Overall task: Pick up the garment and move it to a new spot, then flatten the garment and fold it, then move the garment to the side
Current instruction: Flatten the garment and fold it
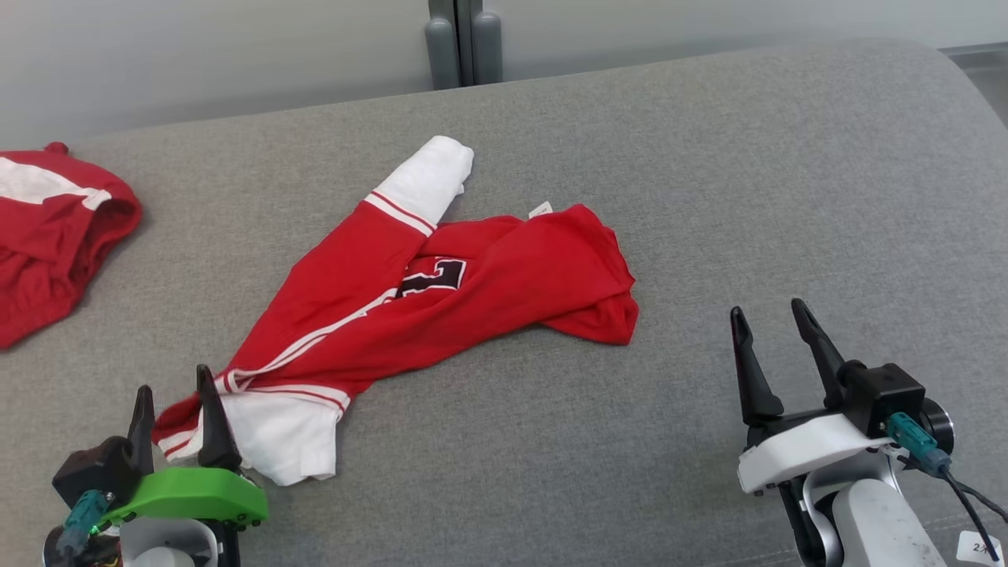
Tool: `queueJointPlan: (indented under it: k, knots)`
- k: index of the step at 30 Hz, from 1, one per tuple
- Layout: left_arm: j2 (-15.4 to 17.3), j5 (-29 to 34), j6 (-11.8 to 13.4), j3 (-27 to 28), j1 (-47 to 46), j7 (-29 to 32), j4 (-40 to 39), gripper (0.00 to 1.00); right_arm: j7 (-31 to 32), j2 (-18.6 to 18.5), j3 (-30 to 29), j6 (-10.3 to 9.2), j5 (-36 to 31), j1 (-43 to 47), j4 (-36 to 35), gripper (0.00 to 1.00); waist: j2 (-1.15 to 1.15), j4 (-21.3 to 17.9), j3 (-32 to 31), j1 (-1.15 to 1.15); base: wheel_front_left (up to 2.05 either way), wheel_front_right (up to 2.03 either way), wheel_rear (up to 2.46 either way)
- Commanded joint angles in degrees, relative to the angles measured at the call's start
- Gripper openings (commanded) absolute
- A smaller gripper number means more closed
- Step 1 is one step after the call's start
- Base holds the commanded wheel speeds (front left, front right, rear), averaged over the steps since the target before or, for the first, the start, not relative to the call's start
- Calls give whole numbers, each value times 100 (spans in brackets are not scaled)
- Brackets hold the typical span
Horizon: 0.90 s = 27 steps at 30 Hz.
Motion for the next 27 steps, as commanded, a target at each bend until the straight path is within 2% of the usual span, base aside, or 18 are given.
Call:
queueJointPlan:
  k: [1,9,19,25,26,27]
  knots:
    - [-23,101,-44,-2,-24,-3,-114,100,-19,-12,24,-6,-46,20,47,100,0,124,-122,0,0,0,0]
    - [-88,197,-193,-387,291,-3,-758,100,-20,-12,-8,-6,-187,-169,549,100,0,514,-341,0,0,0,0]
    - [-87,-270,121,-1566,589,-3,-1247,100,-19,-12,-28,-6,-310,-1256,2056,100,0,1168,-43,0,0,0,0]
    - [-87,-295,227,-1887,451,-2,-1314,100,-19,-15,-83,-6,-430,-1897,3037,100,0,1423,153,0,0,0,0]
    - [-87,-292,230,-1909,433,-3,-1315,100,-20,-14,-86,-6,-428,-1965,3155,88,0,1446,170,0,0,0,0]
    - [-87,-288,247,-1926,416,-2,-1318,100,-20,-12,-79,-6,-428,-2040,3272,49,0,1466,188,0,0,0,0]
